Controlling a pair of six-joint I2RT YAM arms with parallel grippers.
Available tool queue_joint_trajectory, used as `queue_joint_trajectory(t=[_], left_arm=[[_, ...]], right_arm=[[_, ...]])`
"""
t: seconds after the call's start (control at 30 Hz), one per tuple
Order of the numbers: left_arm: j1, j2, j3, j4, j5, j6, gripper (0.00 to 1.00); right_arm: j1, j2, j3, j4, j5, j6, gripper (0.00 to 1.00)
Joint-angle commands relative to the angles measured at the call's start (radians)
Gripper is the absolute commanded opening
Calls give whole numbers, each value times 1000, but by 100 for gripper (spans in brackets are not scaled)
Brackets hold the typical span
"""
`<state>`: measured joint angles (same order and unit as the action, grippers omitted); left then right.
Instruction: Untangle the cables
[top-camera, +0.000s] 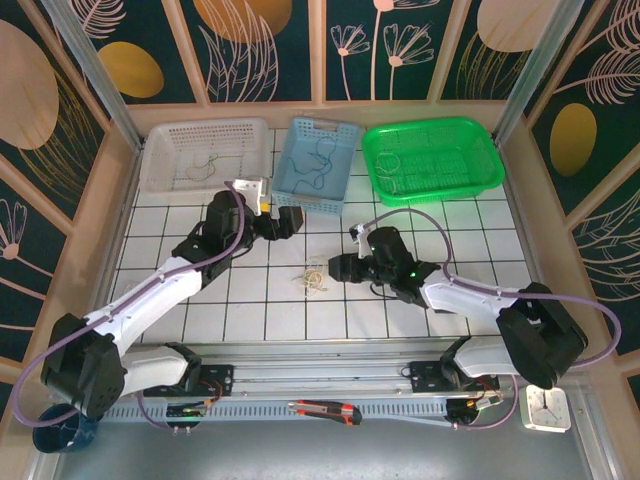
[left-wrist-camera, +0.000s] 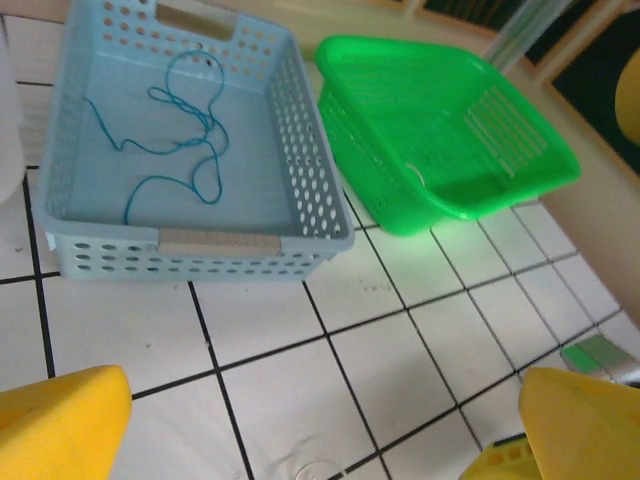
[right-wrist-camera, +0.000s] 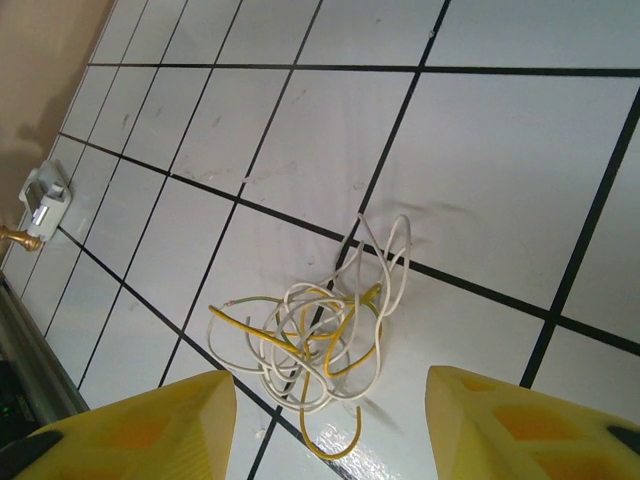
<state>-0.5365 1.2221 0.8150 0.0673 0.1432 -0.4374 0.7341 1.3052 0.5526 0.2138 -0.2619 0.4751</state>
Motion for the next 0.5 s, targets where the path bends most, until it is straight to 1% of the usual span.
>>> queue_joint_trajectory(t=[0.0, 0.1, 0.17, 0.33, 0.47], left_arm=[[1, 31, 36, -92, 84, 103, 99], [-26, 66, 39, -128, 93, 145, 99], [-63, 95, 39, -150, 68, 175, 98], [-132, 171, 37, -180, 29, 222, 86], [-151, 196, 20, -180, 23, 243, 79]], right_arm=[[12, -16, -31, 69, 29, 49, 53], [16, -24, -47, 85, 36, 77, 53], [16, -32, -55, 91, 43, 92, 53], [19, -59, -68, 82, 73, 118, 53], [18, -85, -75, 60, 109, 130, 53]])
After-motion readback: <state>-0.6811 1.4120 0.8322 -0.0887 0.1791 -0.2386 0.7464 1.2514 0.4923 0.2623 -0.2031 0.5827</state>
